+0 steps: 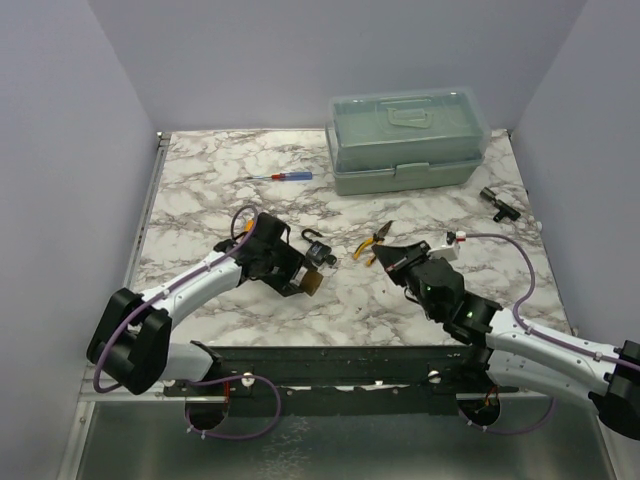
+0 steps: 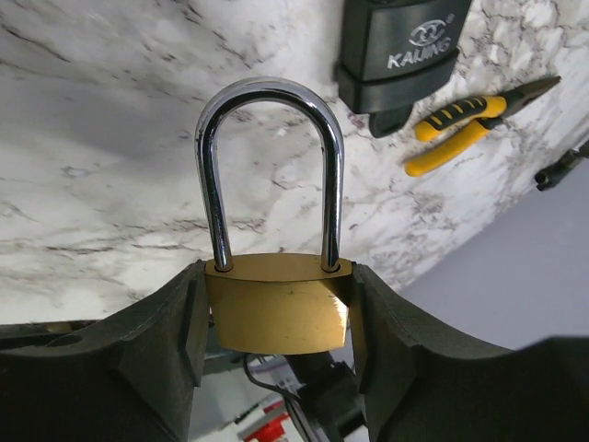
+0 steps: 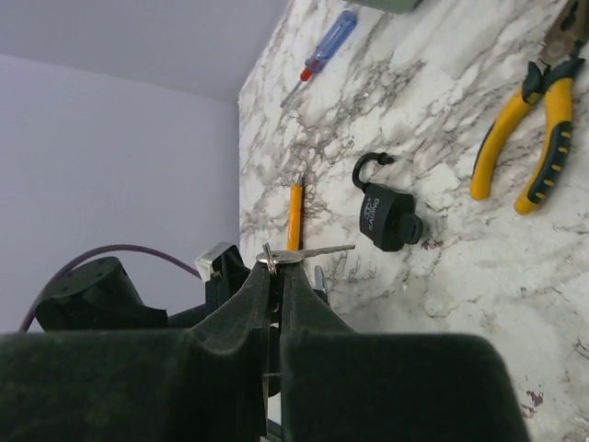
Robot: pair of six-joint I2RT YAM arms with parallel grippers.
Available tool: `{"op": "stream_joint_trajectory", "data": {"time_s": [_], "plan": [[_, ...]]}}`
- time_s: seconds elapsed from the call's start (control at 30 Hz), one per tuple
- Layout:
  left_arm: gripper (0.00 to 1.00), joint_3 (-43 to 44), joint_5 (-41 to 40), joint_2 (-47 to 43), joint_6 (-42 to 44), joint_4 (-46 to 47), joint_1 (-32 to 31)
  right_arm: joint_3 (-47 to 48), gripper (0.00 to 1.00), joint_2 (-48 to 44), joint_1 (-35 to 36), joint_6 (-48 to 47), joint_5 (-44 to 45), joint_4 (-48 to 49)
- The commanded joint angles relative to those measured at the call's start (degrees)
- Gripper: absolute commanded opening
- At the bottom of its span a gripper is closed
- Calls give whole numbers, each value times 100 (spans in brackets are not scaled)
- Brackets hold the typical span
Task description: Unlock with the key
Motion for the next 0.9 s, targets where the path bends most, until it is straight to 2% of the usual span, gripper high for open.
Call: {"op": "stream_joint_trajectory", "data": {"time_s": [0.0, 0.27, 0.47, 0.67, 0.87], "plan": [[0, 555, 853, 189, -445, 449, 136, 118, 0, 34, 25, -779, 62, 773], [0, 1114, 1391, 567, -769, 567, 292, -436, 0, 0, 30, -2162, -152, 2623], [0, 1444, 1655, 746, -936, 668, 327, -566, 0, 283, 26, -3028, -257, 3585], [0, 1410, 1754, 735, -1242, 890, 327, -701, 0, 707, 30, -3425, -577, 4453], [0, 1285, 1848, 743, -1567, 1316, 326, -716, 0, 1016, 29, -3371, -748, 4672]]}}
